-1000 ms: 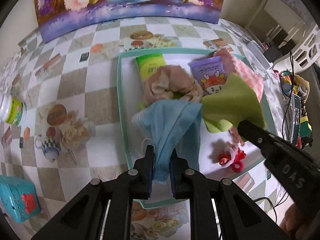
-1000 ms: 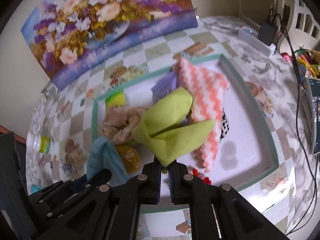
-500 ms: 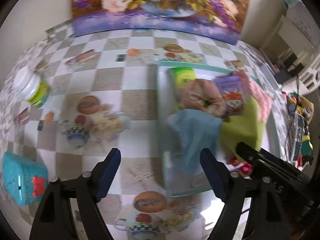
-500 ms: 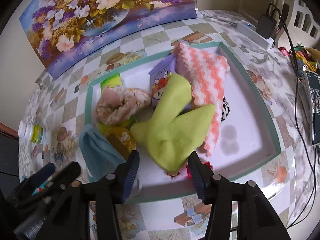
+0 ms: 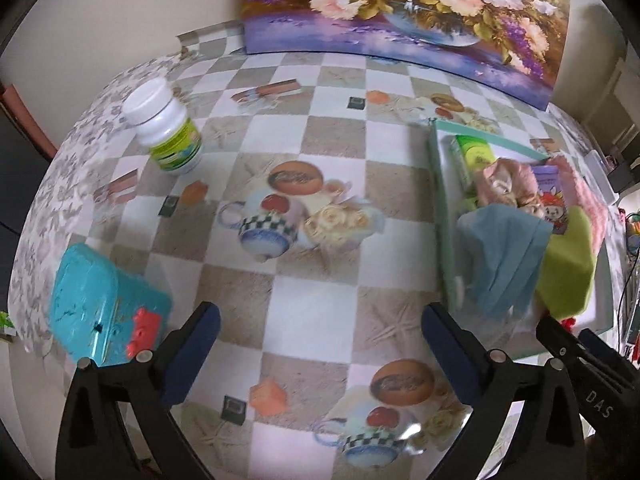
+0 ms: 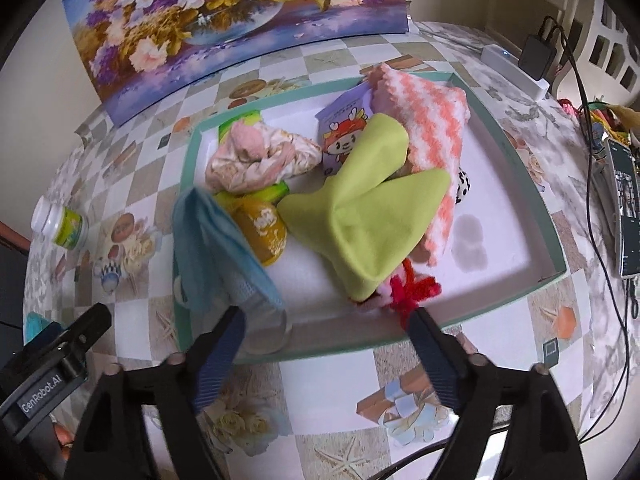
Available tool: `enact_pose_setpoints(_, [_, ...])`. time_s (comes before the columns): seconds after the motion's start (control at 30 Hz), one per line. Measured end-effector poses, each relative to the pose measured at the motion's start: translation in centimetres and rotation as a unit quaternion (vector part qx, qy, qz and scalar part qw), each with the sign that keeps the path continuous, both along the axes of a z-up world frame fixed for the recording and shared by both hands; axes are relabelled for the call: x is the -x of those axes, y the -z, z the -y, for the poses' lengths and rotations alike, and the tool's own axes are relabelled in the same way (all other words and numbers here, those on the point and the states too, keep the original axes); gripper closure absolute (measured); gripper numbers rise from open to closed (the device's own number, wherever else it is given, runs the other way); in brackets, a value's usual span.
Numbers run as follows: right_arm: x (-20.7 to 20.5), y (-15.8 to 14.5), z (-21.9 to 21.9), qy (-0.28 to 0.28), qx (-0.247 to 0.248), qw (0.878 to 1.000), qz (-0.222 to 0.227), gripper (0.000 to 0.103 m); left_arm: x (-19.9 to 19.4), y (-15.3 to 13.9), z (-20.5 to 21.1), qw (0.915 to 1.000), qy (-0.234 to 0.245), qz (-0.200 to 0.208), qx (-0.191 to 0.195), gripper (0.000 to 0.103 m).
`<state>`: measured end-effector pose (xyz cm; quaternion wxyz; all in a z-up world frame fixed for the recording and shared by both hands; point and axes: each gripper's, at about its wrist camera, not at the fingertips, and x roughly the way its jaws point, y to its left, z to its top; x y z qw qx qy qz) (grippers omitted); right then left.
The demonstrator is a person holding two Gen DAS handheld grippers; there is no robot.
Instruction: Organize soft objects
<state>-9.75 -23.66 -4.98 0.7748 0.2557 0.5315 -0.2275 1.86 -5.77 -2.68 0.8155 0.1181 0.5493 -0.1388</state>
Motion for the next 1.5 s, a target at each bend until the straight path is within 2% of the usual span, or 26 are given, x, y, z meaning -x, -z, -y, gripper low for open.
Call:
enact_pose_setpoints(0.13, [0.4,0.1,-0.8,-0.007,0.009,1.0,-0.008,0.0,0.5,0.1,-0.8,0.9999,-0.006,-0.006,-0.012,0.002])
enact_pose_setpoints(0.63, [1.0,-0.9,-1.5,-0.009,0.031,0.999,-0.007,0.0,1.6,-1.2,-2.2,0.9998,-0.006,0.013,-0.012,0.003])
enact_pose_setpoints(1.5, [0.4,-0.2,-1.1,-0.023,0.029,0.999,-0.015,0.0,1.3,-0.7,-1.4,0.9989,0.006,0.005,-0.046,0.003])
